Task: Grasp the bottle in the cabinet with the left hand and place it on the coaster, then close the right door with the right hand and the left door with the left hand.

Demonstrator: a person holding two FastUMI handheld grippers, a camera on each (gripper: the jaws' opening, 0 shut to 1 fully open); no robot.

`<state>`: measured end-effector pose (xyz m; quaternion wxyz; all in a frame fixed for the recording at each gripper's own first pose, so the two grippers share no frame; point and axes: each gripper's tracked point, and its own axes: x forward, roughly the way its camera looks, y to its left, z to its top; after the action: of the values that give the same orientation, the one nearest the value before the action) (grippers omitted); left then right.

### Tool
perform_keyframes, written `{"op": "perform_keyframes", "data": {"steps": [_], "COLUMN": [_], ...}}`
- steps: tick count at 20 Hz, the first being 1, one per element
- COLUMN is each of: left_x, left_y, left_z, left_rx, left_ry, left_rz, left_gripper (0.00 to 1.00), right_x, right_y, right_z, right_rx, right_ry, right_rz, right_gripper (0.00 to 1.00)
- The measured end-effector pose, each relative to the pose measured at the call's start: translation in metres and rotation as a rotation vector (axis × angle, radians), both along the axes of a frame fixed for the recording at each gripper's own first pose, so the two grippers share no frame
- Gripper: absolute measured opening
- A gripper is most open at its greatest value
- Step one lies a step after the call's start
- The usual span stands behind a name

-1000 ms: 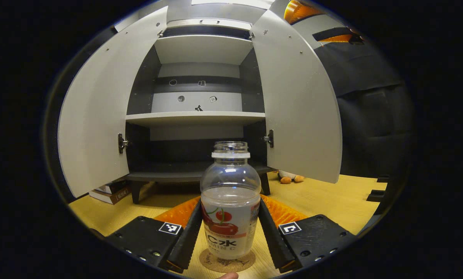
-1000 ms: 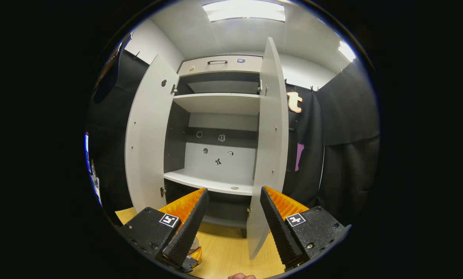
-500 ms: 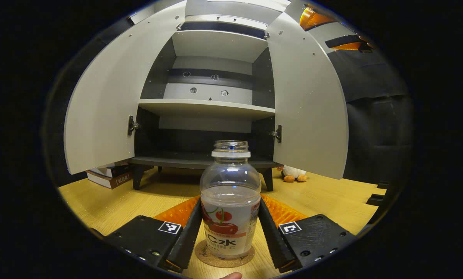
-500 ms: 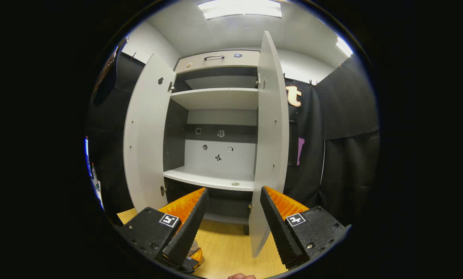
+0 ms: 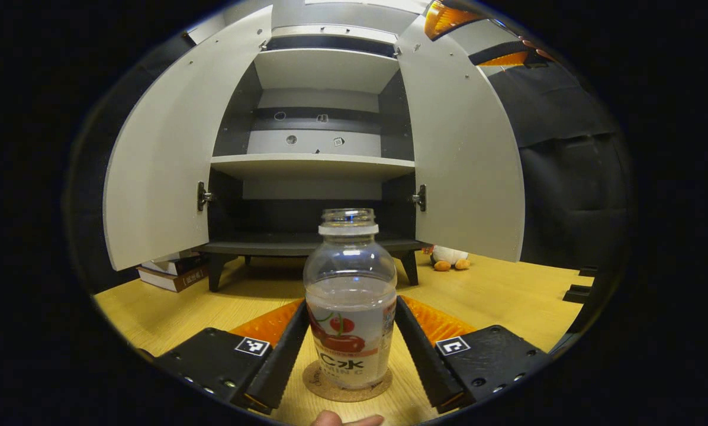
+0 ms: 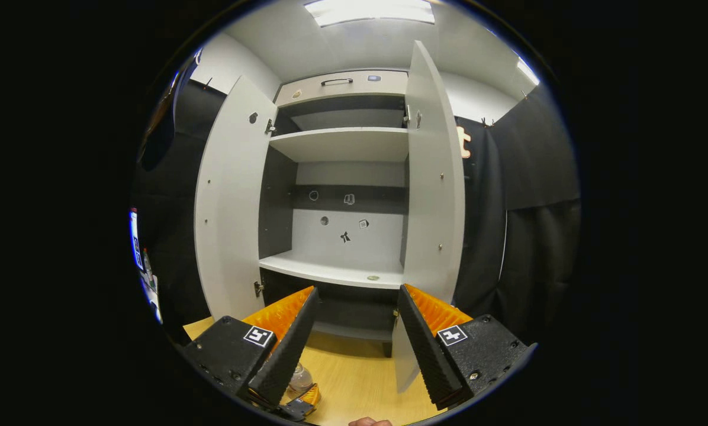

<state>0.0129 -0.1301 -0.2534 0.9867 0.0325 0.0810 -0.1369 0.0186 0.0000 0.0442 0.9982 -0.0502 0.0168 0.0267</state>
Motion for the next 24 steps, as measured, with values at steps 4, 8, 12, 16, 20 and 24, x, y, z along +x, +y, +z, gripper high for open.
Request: {"op": "perform_keyframes", "data": {"steps": [4,8,12,16,20,24], "left_x": [-0.005,-0.014,-0.014,-0.013,-0.023,-0.020], "left_y": [-0.003,0.020,0.047,0.056,0.051,0.059], "left_z": [0.008,0.040,0.108,0.181,0.214,0.223], "left_rx": [0.004,-0.050,-0.113,-0.111,-0.140,-0.141], "left_ry": [0.002,-0.016,-0.125,-0.272,-0.278,-0.204], "left_rz": [-0.044,0.015,0.105,0.078,0.027,0.079], "left_gripper": [0.97,0.95,0.95,0.99,0.99,0.99], "right_x": [0.000,-0.001,0.001,-0.003,-0.006,-0.016], "right_y": [0.000,-0.003,-0.001,-0.002,-0.008,-0.020], "right_z": [-0.006,-0.006,-0.012,-0.015,-0.014,0.002], "right_rx": [0.020,0.005,0.008,0.049,0.076,0.106], "right_ry": [0.024,0.033,0.033,0.015,-0.017,-0.066], "right_rz": [0.004,-0.007,-0.003,0.003,-0.010,-0.049], "right_gripper": [0.83,0.83,0.83,0.83,0.83,0.83]}}
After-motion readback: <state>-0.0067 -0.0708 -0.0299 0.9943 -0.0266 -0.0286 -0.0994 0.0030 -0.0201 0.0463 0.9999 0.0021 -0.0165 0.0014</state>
